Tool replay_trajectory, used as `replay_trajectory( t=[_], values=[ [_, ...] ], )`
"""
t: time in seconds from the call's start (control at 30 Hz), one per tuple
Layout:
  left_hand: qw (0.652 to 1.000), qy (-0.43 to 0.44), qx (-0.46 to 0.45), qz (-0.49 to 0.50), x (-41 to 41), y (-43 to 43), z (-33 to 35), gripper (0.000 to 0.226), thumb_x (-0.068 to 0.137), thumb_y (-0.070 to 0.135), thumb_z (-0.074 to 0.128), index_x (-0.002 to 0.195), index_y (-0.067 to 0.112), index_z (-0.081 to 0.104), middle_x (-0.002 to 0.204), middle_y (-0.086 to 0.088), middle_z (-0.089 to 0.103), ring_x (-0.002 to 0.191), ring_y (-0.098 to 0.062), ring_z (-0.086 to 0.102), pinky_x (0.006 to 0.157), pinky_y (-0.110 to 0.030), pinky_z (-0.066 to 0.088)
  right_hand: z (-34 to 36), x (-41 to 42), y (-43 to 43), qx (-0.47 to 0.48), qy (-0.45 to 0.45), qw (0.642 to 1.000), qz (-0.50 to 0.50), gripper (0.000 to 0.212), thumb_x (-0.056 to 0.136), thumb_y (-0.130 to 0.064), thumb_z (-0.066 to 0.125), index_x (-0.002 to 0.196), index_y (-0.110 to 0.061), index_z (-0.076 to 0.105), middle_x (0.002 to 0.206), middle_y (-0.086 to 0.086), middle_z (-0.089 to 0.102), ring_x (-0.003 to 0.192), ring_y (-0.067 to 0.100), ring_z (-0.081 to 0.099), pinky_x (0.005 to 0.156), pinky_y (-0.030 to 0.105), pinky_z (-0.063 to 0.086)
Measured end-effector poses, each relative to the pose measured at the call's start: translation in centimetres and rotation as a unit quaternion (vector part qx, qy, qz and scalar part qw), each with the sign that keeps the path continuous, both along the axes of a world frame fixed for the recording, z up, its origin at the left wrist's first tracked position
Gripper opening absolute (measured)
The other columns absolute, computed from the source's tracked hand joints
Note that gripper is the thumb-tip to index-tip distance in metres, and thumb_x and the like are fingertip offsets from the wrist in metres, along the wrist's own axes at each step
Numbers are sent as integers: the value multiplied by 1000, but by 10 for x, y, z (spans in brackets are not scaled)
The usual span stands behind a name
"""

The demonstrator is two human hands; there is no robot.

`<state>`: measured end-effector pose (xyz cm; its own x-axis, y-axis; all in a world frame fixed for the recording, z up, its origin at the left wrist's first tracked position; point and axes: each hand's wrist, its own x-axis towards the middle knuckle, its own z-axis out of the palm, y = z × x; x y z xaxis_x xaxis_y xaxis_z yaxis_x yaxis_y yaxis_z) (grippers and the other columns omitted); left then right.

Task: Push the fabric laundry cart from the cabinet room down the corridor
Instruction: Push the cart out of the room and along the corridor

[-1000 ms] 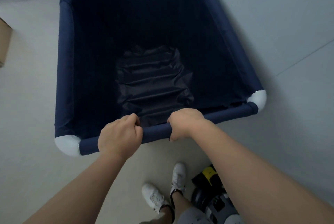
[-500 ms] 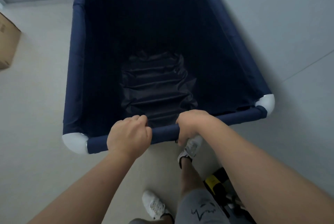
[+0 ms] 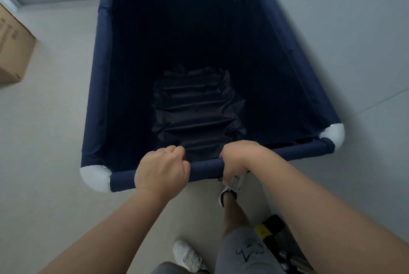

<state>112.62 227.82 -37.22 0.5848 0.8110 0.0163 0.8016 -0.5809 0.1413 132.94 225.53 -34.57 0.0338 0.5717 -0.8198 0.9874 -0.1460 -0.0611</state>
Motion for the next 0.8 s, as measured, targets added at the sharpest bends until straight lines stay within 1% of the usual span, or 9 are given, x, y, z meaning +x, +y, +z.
replay_trajectory(
  t=[0.1, 0.23, 0.43, 0.57, 0.67, 0.8],
  values=[
    [1000, 7, 2, -1, 1, 1, 0, 30, 81, 30, 30, 65, 18, 52, 58, 3, 53, 49, -20, 45, 50, -32, 33, -2, 2, 0, 5, -3, 1000, 6, 38, 67, -46, 76, 98, -26, 66, 81, -4, 66, 70, 18, 62, 56, 29, 47],
    [1000, 11, -6, -1, 4, 1, 0, 32, 80, 30, 30, 66, 17, 55, 59, 3, 55, 51, -20, 48, 50, -34, 37, -4, 4, 0, 10, -9, 1000, 8, 38, 68, -50, 75, 97, -27, 66, 81, -5, 67, 69, 17, 62, 55, 28, 45],
    [1000, 13, 2, -1, 2, 2, 3, 30, 79, 28, 30, 64, 17, 53, 57, 4, 54, 48, -20, 47, 49, -31, 32, -6, 3, 0, 13, -16, 1000, 2, 32, 64, -49, 75, 85, -30, 64, 74, -7, 65, 64, 15, 60, 51, 26, 43],
    [1000, 20, -15, 3, 5, 1, 0, 35, 80, 31, 23, 71, 18, 54, 65, 4, 56, 56, -20, 49, 55, -34, 33, -3, 4, -1, 19, -14, 1000, -9, 35, 63, -49, 75, 93, -33, 66, 77, -8, 66, 65, 14, 61, 53, 27, 44],
    [999, 23, -25, 9, 6, 2, 0, 36, 79, 32, 21, 70, 18, 52, 64, 3, 56, 55, -21, 47, 55, -34, 32, -2, 4, -2, 24, -13, 999, -17, 34, 68, -45, 74, 100, -34, 67, 80, -7, 65, 69, 15, 60, 57, 29, 47],
    [999, 19, -23, 10, 7, 3, 0, 33, 78, 31, 23, 65, 17, 51, 61, 2, 54, 52, -22, 45, 54, -34, 29, 1, 3, -2, 24, -10, 999, -21, 33, 71, -44, 75, 102, -35, 66, 85, -7, 67, 74, 17, 63, 61, 31, 50]
  ],
)
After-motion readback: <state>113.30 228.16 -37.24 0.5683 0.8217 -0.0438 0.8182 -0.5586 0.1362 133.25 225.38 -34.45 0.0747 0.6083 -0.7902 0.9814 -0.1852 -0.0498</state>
